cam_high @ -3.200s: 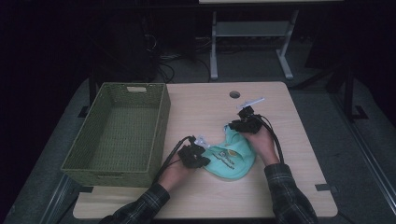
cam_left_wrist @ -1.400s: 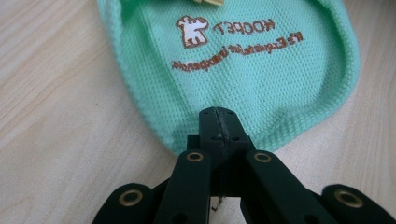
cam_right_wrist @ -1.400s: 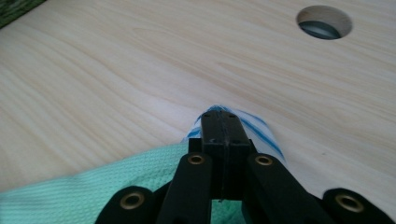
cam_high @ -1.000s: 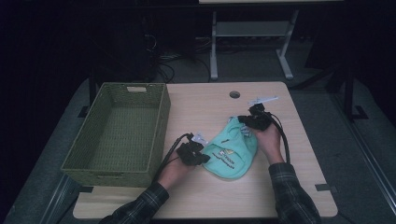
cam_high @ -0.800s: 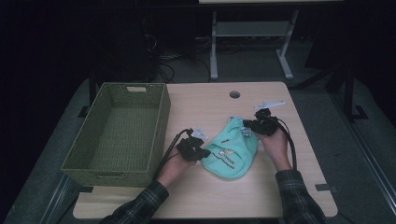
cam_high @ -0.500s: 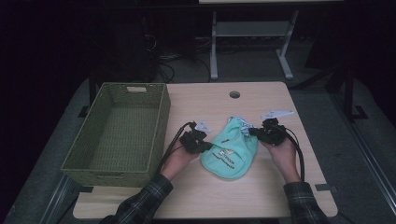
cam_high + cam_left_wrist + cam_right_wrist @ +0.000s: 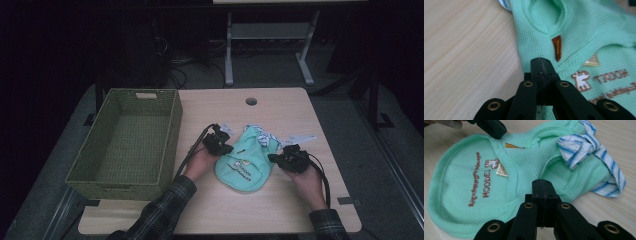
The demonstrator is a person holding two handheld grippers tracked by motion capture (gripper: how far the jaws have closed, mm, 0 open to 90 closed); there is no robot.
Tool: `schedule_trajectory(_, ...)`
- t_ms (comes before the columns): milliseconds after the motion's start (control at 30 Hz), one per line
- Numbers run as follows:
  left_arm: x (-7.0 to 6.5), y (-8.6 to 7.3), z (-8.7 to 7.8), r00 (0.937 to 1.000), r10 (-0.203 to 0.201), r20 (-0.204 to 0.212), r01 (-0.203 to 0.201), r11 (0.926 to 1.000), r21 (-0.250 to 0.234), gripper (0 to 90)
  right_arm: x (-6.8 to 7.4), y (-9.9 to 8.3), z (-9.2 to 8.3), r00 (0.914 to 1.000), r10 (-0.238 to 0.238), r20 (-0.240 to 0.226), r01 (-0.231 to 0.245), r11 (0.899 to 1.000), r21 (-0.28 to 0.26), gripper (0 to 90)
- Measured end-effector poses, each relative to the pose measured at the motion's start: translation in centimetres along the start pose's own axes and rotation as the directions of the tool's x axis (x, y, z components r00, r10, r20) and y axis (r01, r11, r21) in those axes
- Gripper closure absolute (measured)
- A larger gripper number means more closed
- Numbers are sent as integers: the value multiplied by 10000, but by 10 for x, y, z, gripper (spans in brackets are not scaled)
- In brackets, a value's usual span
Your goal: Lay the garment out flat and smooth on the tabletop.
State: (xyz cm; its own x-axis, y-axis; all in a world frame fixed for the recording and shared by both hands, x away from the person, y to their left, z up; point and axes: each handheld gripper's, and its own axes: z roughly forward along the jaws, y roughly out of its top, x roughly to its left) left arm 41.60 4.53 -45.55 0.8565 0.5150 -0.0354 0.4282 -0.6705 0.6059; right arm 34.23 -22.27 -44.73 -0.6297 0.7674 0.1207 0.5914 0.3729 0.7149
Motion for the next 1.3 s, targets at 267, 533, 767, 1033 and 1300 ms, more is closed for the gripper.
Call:
schedule_trajectory(267,-1,-2,3,10000,-22,-6,22,10000,-15,897,-23,6,3,9957,593,708,-578,9981,-227,860)
schedule_trajectory(533,3,-5,-8,9996,-139,243,146,9995,-279,879,-48,13,17,9854,1245,1161,-1224,9922,-249,798)
schedule_trajectory(767,-1,-8,-19,9992,33,400,-18,9992,-392,772,-53,15,31,9832,1324,1254,-1334,9911,-4,748)
schedule_trajectory(1033,-7,-11,-13,9980,512,381,-522,9983,262,693,-53,15,38,9833,1284,1291,-1323,9909,226,858)
schedule_trajectory(1300,-8,-13,-19,9988,484,-100,-482,9986,205,885,-56,18,33,9820,1082,1545,-1112,9937,108,887)
